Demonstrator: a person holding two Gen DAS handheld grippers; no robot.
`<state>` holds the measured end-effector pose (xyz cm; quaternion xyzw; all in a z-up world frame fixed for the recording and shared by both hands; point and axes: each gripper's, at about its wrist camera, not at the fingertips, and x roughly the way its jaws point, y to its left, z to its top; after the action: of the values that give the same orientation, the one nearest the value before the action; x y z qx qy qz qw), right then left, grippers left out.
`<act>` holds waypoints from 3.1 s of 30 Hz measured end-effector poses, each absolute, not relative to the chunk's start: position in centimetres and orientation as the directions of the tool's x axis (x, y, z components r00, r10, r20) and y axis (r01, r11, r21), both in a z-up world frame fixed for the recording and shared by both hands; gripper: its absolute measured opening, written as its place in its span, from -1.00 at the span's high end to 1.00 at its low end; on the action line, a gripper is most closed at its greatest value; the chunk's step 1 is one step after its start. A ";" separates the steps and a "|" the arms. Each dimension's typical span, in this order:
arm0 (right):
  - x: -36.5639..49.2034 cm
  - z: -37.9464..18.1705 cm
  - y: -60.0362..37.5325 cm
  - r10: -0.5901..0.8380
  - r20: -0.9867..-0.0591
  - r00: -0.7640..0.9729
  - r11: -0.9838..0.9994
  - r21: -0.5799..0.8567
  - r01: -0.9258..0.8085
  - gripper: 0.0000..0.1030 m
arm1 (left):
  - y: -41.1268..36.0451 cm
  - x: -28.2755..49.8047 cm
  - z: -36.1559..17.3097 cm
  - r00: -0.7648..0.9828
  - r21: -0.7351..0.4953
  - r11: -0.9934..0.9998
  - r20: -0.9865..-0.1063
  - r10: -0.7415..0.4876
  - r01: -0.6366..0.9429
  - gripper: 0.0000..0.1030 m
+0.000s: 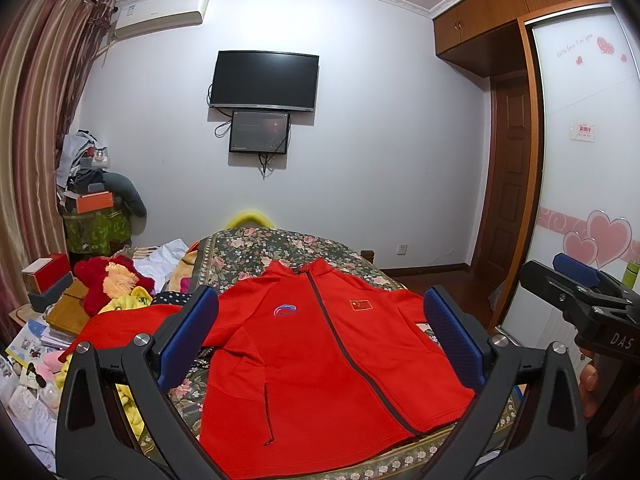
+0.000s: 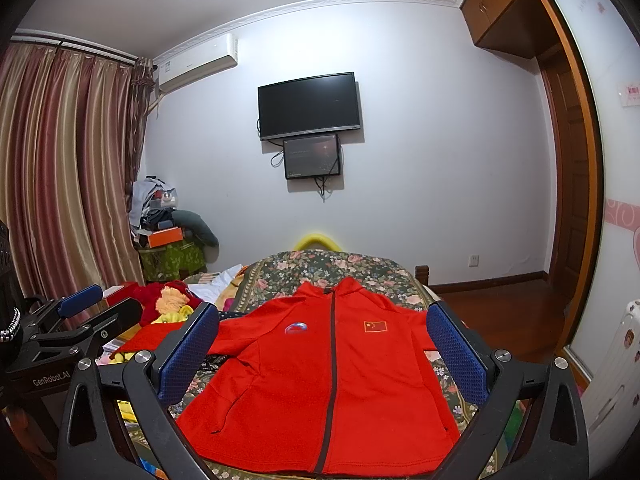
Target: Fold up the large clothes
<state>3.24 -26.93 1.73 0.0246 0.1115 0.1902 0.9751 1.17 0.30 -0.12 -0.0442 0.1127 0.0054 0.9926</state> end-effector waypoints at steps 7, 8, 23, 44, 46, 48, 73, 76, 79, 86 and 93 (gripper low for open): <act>3.2 1.7 -26.9 0.376 -0.208 0.903 0.927 0.091 -0.365 -1.00 | 0.3 1.3 -0.2 0.975 -0.085 0.996 -0.224 -0.001 -0.019 -1.00; 3.2 1.7 -27.0 0.376 -0.208 0.903 0.927 0.090 -0.365 -1.00 | 0.3 1.2 -0.1 0.975 -0.085 0.996 -0.224 -0.001 -0.019 -1.00; 4.1 0.5 -27.3 0.376 -0.225 0.899 0.927 0.088 -0.366 -1.00 | 0.4 1.6 -0.4 0.974 -0.081 0.997 -0.226 -0.005 -0.013 -1.00; 22.2 -4.8 -19.7 0.349 -0.425 0.835 0.933 0.073 -0.353 -1.00 | 12.6 13.8 -6.9 0.896 -0.134 0.981 -0.439 0.070 -0.142 -1.00; 24.6 -6.1 -18.5 0.336 -0.457 0.823 0.934 0.052 -0.353 -1.00 | 15.0 15.1 -8.7 0.873 -0.156 0.971 -0.480 0.086 -0.181 -1.00; 26.8 -7.4 -17.4 0.327 -0.487 0.810 0.933 0.031 -0.358 -1.00 | 17.4 16.1 -10.6 0.850 -0.182 0.958 -0.518 0.098 -0.221 -1.00; 39.8 -24.2 -10.0 0.301 -0.781 0.547 0.902 0.047 -0.429 -1.00 | 40.2 21.0 -28.8 0.690 -0.488 0.703 -0.724 0.004 -0.517 -0.68; 39.8 -24.2 -10.1 0.305 -0.782 0.544 0.904 0.057 -0.424 -1.00 | 41.3 21.6 -29.3 0.706 -0.515 0.682 -0.708 0.002 -0.519 -0.57; 39.8 -24.2 -10.3 0.306 -0.784 0.541 0.906 0.064 -0.419 -1.00 | 42.7 22.2 -29.2 0.706 -0.513 0.663 -0.707 0.035 -0.546 -0.42; 39.5 -22.9 -10.5 0.317 -0.770 0.553 0.905 0.072 -0.419 -1.00 | 45.7 23.2 -28.0 0.662 -0.424 0.643 -0.728 0.177 -0.638 0.02; 38.4 -20.3 -11.0 0.315 -0.742 0.592 0.901 0.039 -0.431 -1.00 | 45.5 24.5 -24.3 0.568 -0.221 0.670 -0.741 0.357 -0.709 0.72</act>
<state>38.38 -11.02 -20.34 -0.0724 0.4001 0.2099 0.8891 24.51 45.55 -24.35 -0.2571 0.3417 0.3146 0.8474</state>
